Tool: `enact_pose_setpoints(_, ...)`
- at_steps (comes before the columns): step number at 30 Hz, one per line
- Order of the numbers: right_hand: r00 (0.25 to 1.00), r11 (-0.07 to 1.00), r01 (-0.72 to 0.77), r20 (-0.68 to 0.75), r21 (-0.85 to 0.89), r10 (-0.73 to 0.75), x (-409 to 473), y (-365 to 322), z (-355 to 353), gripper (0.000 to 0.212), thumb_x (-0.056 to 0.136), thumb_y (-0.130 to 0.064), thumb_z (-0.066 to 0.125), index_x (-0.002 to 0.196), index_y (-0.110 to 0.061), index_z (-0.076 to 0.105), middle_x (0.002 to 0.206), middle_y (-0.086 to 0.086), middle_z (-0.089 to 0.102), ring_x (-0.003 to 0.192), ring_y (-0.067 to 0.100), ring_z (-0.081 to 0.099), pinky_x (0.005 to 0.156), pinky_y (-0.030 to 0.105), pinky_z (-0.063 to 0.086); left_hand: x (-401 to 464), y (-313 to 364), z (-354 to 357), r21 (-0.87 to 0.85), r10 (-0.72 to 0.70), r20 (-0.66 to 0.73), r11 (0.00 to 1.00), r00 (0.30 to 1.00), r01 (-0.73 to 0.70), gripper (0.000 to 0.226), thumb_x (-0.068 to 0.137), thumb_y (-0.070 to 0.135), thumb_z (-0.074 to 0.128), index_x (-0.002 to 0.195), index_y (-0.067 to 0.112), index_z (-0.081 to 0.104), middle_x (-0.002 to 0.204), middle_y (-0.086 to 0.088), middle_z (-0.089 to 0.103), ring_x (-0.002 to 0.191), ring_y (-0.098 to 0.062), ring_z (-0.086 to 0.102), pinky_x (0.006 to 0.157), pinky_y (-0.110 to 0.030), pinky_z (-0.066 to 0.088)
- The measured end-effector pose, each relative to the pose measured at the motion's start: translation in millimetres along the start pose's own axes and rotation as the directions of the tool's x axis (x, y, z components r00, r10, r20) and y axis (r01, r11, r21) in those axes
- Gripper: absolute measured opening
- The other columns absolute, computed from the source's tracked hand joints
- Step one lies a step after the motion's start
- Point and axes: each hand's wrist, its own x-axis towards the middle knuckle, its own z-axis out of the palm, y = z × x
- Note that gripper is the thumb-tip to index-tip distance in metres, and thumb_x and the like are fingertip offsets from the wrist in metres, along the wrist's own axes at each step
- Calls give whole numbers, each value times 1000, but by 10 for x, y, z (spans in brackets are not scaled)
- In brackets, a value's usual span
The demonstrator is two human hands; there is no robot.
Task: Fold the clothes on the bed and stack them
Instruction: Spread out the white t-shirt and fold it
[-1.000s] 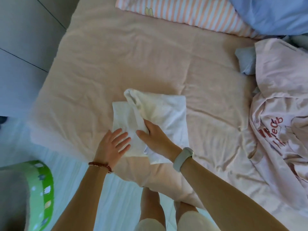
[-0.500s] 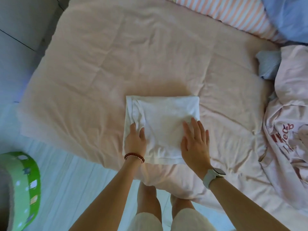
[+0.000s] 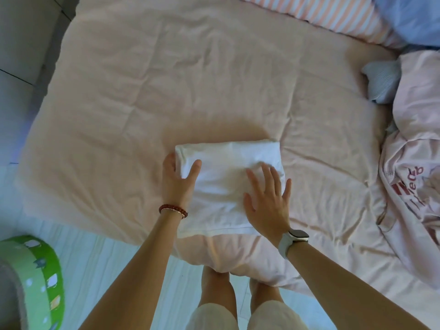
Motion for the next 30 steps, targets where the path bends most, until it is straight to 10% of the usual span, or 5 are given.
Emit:
enact_pose_setpoints(13,990,991,45,141,-126,-27,634,191,65,56,96,-48,24,147,-38,2,158,0,-1,144,23,-3,109,59,8,442,61,3,197,122,-225,977,967,-78,23,92,15,52,108,0,56,84,0,57,91,-29,54,78,-26,39)
enact_pose_setpoints(17,1000,999,12,11,-39,-11,110,-7,160,60,88,-49,34,144,-27,30,152,14,25,138,38,24,100,67,24,59,36,74,663,636,169,492,753,-564,45,86,29,47,128,15,51,132,-15,51,122,-36,47,96,-46,38)
enact_pose_setpoints(21,988,998,-29,151,-55,37,-346,129,320,64,84,-60,34,141,-31,35,151,8,28,137,35,28,98,63,32,-207,-265,266,680,419,628,116,656,-724,67,79,57,53,140,34,37,153,-7,20,139,-39,20,105,-64,15)
enact_pose_setpoints(25,975,997,-59,215,40,49,-400,367,305,68,85,-66,27,144,-39,6,153,-4,-4,143,33,5,111,53,18,29,-391,226,711,276,626,182,730,-679,74,80,69,41,140,48,3,148,10,-23,136,-26,-27,112,-51,-9)
enact_pose_setpoints(30,970,837,-241,88,491,227,-333,556,99,60,92,-31,51,146,-24,25,153,-2,24,137,21,29,109,39,32,-105,-259,-29,663,523,232,532,820,-526,51,84,32,61,129,10,53,138,-21,43,129,-40,38,102,-50,33)
